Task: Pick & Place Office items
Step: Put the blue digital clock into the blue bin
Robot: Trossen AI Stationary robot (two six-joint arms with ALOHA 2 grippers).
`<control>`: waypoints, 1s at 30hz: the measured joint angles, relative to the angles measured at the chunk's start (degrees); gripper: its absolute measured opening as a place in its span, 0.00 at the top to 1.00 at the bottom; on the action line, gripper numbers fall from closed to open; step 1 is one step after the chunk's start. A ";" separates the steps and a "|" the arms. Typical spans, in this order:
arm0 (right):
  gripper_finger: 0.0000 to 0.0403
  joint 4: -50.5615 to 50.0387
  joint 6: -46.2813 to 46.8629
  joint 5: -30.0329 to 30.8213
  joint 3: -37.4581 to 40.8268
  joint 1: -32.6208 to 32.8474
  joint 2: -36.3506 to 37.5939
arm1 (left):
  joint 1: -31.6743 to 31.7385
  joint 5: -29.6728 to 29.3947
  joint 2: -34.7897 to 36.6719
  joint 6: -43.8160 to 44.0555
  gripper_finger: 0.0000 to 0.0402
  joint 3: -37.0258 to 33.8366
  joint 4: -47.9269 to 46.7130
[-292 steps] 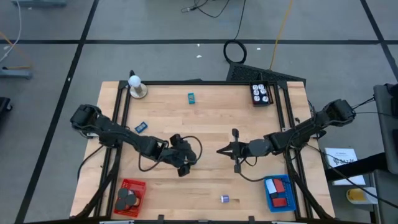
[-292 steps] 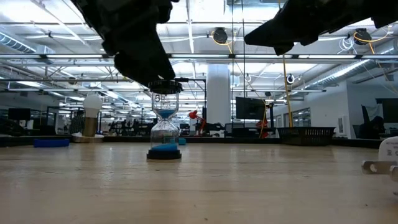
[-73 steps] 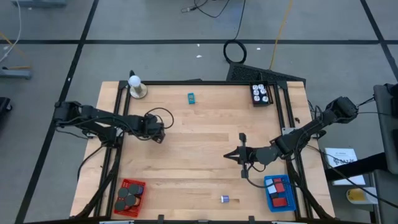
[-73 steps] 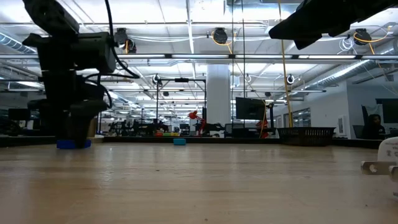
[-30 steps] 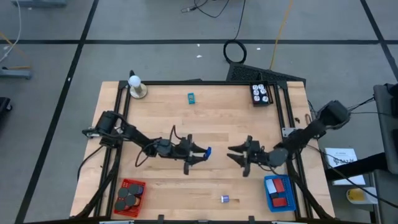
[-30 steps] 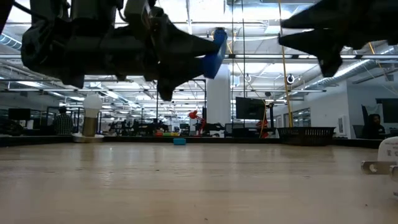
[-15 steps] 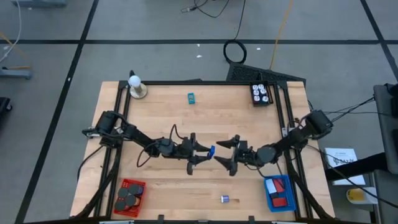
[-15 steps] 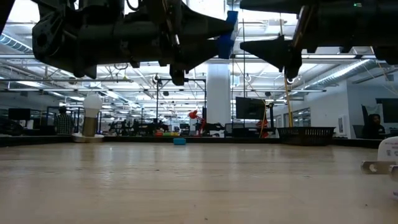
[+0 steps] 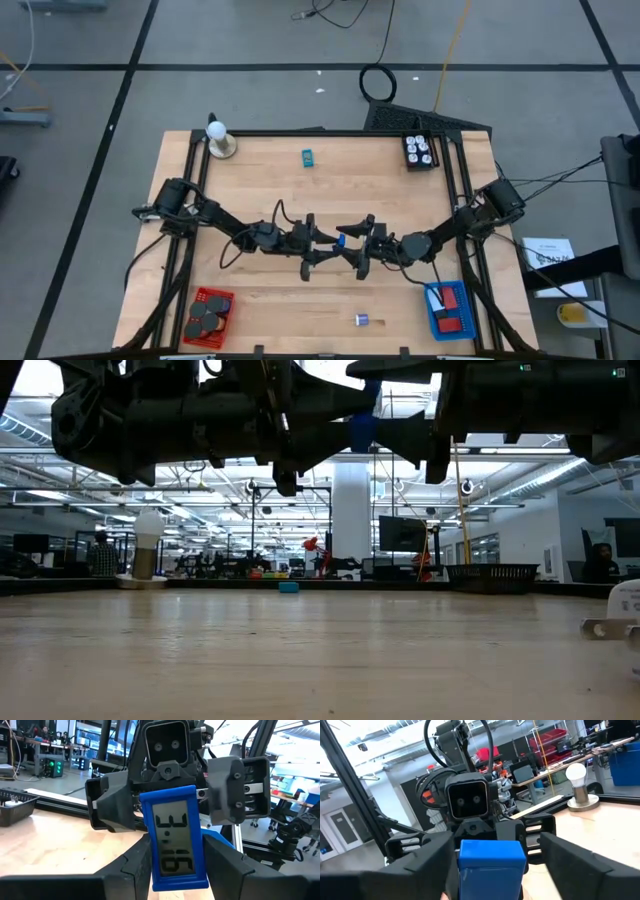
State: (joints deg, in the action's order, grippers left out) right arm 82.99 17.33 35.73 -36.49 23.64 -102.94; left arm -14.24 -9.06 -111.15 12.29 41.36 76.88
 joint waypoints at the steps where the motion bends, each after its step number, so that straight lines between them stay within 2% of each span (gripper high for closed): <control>1: 0.31 -0.04 0.15 0.00 0.00 0.00 0.00 | 0.00 0.00 0.00 0.00 0.61 0.00 0.00; 7: 0.57 -0.03 0.04 -0.11 0.00 0.03 0.00 | 0.00 -0.20 0.00 0.16 0.61 0.00 -0.07; 9: 0.63 0.10 -0.25 -0.14 -0.02 0.04 0.00 | 0.05 -0.13 0.00 0.12 0.61 0.00 -0.07; 13: 0.63 -0.16 -2.70 -0.43 -0.02 0.07 0.20 | -0.13 -0.26 0.13 -0.55 0.54 0.00 -0.61; 19: 0.63 -4.52 -5.28 -1.26 0.11 0.06 4.16 | -0.21 -0.62 1.78 -0.70 0.32 -0.07 -6.86; 23: 0.63 -19.40 -6.05 1.04 0.37 0.07 13.57 | -0.47 -3.01 5.03 -3.44 0.22 -0.11 -15.02; 26: 0.63 -34.00 -4.34 3.57 0.35 0.62 23.24 | -2.12 -5.35 7.74 -7.43 0.19 -0.12 -18.17; 30: 0.63 -59.79 8.54 6.46 0.33 2.78 36.29 | -4.39 -10.22 10.76 -10.94 0.22 -0.11 -23.50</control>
State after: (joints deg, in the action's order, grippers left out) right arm 23.20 25.87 42.19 -36.16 26.42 -66.64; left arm -18.63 -19.28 -100.39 1.36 41.25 53.38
